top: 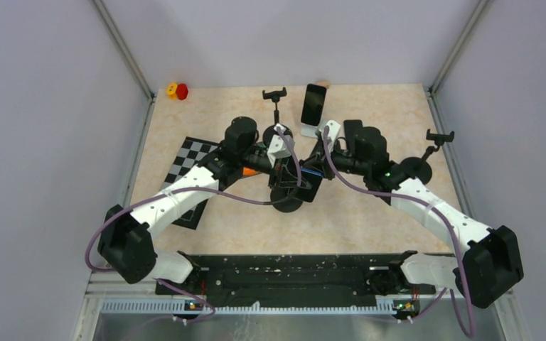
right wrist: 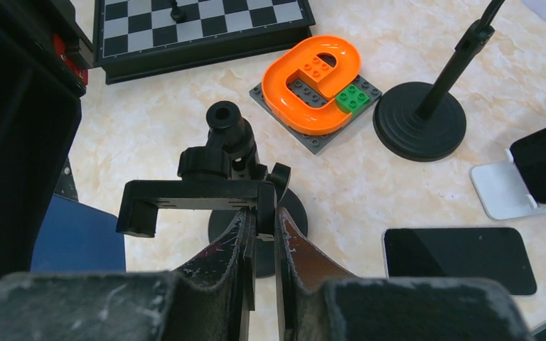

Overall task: Place the phone on the phone stand
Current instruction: Install the phone on the phone stand.

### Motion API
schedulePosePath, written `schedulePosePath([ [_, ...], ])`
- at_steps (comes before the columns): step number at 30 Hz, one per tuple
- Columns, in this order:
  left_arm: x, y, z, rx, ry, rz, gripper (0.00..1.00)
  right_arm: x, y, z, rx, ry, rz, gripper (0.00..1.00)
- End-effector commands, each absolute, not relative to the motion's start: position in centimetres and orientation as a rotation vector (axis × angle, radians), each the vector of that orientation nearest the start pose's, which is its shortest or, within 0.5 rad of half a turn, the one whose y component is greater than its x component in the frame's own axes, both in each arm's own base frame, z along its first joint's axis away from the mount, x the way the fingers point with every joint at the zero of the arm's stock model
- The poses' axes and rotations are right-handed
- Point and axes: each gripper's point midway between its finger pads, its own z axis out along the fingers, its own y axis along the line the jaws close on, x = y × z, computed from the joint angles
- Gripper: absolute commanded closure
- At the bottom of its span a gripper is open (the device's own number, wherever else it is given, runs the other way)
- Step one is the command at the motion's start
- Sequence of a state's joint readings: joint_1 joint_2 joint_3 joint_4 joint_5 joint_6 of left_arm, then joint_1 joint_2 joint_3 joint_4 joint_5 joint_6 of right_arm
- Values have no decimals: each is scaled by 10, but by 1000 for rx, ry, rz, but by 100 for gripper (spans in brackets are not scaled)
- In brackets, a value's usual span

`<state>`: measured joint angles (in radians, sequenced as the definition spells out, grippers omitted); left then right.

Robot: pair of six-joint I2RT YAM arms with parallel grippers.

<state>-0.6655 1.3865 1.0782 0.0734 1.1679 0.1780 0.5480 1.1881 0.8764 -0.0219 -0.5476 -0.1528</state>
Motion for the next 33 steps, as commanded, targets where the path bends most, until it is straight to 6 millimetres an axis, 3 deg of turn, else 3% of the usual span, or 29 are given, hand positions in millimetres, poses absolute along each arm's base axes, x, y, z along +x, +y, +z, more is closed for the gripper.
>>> schedulePosePath([
  [1, 186, -352, 319, 1526, 965, -1348, 100, 278, 278, 263, -1007, 1496, 837, 100],
  [10, 200, -367, 309, 1557, 975, -1382, 100, 276, 282, 261, -1018, 1503, 884, 100],
  [25, 214, -375, 286, 1572, 992, -1342, 100, 270, 284, 258, -1046, 1498, 921, 100],
  [33, 221, -367, 275, 1578, 1037, -1294, 100, 272, 284, 255, -1048, 1507, 912, 100],
])
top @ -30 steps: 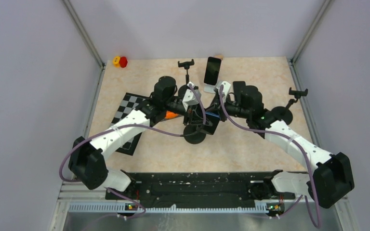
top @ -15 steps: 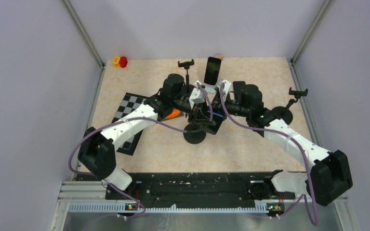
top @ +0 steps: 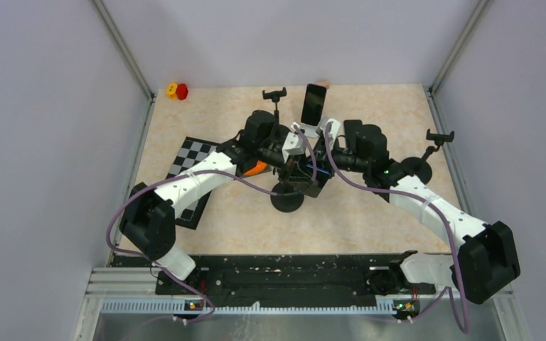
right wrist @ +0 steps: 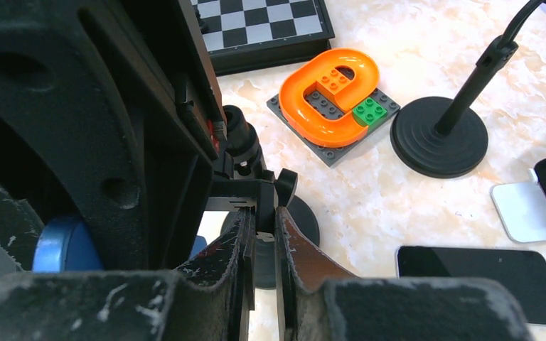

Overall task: Place the phone on the phone stand
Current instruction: Install the phone on the phone stand.

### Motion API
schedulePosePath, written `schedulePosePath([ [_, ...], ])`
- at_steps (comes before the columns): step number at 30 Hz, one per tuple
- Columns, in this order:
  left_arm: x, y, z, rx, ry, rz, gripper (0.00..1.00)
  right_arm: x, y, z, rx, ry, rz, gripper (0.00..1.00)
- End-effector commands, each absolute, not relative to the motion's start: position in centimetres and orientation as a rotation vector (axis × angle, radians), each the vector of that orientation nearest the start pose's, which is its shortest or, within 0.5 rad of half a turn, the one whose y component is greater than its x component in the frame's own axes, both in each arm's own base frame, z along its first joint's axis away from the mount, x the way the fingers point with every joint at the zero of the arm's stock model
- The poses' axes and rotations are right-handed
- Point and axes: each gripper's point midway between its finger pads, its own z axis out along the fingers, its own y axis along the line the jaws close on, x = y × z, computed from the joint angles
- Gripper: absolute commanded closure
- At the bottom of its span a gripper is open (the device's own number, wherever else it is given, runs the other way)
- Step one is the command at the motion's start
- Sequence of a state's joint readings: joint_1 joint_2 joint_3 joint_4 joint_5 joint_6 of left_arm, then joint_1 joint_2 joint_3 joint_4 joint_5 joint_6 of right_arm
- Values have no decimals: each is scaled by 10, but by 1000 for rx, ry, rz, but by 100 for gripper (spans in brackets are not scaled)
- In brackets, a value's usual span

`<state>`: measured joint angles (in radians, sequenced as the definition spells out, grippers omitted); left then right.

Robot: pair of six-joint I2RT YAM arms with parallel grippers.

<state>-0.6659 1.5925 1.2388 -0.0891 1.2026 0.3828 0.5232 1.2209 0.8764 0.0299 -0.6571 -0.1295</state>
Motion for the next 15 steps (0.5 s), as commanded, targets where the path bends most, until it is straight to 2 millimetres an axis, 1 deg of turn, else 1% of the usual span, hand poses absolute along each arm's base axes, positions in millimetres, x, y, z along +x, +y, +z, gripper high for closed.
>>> schedulePosePath([
  [1, 222, -366, 275, 1572, 1039, -1285, 100, 272, 283, 254, -1048, 1509, 911, 100],
  [5, 230, -359, 273, 1528, 1076, -1258, 100, 274, 282, 252, -1045, 1517, 897, 100],
  [6, 231, -358, 275, 1518, 1068, -1249, 100, 276, 281, 251, -1042, 1521, 889, 100],
  [15, 232, -348, 280, 1455, 1105, -1185, 100, 287, 273, 247, -997, 1553, 828, 100],
])
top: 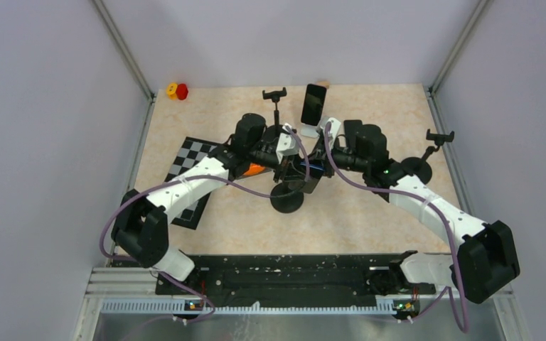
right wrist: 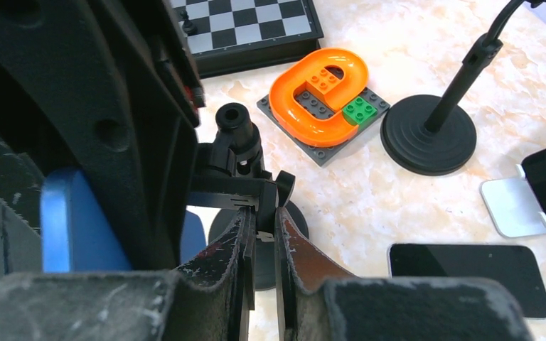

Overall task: Place the phone on the phone stand
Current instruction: Install the phone on the phone stand.

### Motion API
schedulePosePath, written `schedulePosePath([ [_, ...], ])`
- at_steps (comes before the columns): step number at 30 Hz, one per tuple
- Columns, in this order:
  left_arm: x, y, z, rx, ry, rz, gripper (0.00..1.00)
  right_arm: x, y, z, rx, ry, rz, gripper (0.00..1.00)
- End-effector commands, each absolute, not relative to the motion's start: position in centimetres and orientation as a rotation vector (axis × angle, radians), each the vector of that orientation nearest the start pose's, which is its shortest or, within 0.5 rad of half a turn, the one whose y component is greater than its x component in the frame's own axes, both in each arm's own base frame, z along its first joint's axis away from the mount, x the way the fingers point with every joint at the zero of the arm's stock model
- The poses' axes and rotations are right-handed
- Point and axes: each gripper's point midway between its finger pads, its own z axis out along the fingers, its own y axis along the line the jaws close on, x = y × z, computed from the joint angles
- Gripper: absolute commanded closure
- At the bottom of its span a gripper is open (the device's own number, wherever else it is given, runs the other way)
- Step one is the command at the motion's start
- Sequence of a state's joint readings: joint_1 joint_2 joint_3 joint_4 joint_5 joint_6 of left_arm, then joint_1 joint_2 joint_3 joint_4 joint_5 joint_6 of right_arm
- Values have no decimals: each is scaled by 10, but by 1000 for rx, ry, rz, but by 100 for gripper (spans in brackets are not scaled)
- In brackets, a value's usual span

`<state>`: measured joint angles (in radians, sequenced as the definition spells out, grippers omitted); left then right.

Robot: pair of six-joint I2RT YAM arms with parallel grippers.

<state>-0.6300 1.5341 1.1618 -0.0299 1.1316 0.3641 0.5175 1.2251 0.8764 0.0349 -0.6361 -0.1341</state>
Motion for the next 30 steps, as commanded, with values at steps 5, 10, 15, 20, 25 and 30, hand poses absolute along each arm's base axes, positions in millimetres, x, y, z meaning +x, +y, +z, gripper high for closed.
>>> schedulePosePath([
  [5, 234, -342, 279, 1388, 1137, -1134, 100, 295, 267, 245, -944, 1581, 781, 100],
  [10, 240, -337, 269, 1314, 1195, -1090, 100, 302, 262, 241, -909, 1599, 738, 100],
  [15, 242, -331, 266, 1238, 1235, -1067, 100, 308, 255, 239, -862, 1608, 687, 100],
  [20, 248, -322, 258, 1174, 1289, -1006, 100, 317, 247, 234, -811, 1635, 627, 100],
  [25, 262, -309, 253, 1062, 1379, -910, 100, 324, 239, 233, -762, 1646, 570, 100],
  [30, 274, -299, 248, 935, 1464, -858, 100, 330, 232, 232, -715, 1662, 529, 100],
])
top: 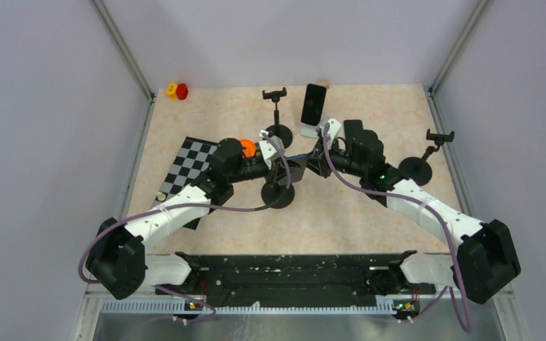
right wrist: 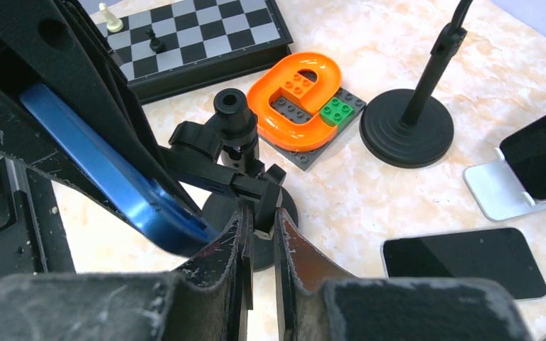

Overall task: Place the phone on the phone stand
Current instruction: Install the phone on the phone stand.

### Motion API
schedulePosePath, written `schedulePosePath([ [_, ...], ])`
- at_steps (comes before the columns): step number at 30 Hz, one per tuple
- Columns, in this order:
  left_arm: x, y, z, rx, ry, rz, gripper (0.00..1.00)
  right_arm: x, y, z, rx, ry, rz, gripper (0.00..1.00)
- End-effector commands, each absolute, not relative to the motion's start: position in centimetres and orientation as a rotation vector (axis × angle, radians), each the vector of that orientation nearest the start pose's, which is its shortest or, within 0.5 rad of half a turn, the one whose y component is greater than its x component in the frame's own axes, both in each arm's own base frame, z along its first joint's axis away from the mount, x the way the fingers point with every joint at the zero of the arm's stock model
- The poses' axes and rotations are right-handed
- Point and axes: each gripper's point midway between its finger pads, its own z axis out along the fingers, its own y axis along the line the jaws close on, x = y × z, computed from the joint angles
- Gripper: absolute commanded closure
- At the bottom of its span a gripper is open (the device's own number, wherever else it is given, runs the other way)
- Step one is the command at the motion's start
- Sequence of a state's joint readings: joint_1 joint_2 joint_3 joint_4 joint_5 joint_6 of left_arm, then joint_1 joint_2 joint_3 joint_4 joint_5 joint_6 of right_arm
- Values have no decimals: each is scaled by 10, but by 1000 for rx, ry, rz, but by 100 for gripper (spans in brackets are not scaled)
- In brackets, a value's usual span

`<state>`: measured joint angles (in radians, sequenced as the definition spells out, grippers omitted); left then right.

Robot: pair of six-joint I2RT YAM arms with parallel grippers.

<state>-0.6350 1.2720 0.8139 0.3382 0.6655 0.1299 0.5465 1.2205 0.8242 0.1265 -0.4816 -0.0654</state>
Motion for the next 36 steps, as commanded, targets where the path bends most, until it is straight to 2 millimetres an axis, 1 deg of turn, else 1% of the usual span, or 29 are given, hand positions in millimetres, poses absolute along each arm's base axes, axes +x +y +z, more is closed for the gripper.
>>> schedulePosePath([
  [1, 277, -297, 248, 907, 1483, -847, 100, 331, 230, 231, -707, 1667, 520, 100],
  [8, 293, -283, 240, 788, 1569, -754, 100, 339, 220, 227, -645, 1695, 464, 100],
  [12, 296, -278, 233, 722, 1614, -733, 100, 343, 214, 225, -612, 1710, 427, 100],
  [25, 307, -272, 210, 625, 1740, -592, 100, 351, 202, 224, -556, 1736, 355, 100],
  [32, 308, -274, 204, 611, 1781, -549, 100, 351, 203, 225, -562, 1730, 354, 100],
  [34, 307, -275, 201, 617, 1786, -551, 100, 347, 208, 227, -587, 1713, 386, 100],
  [36, 306, -278, 201, 621, 1784, -557, 100, 336, 220, 230, -648, 1675, 467, 100],
])
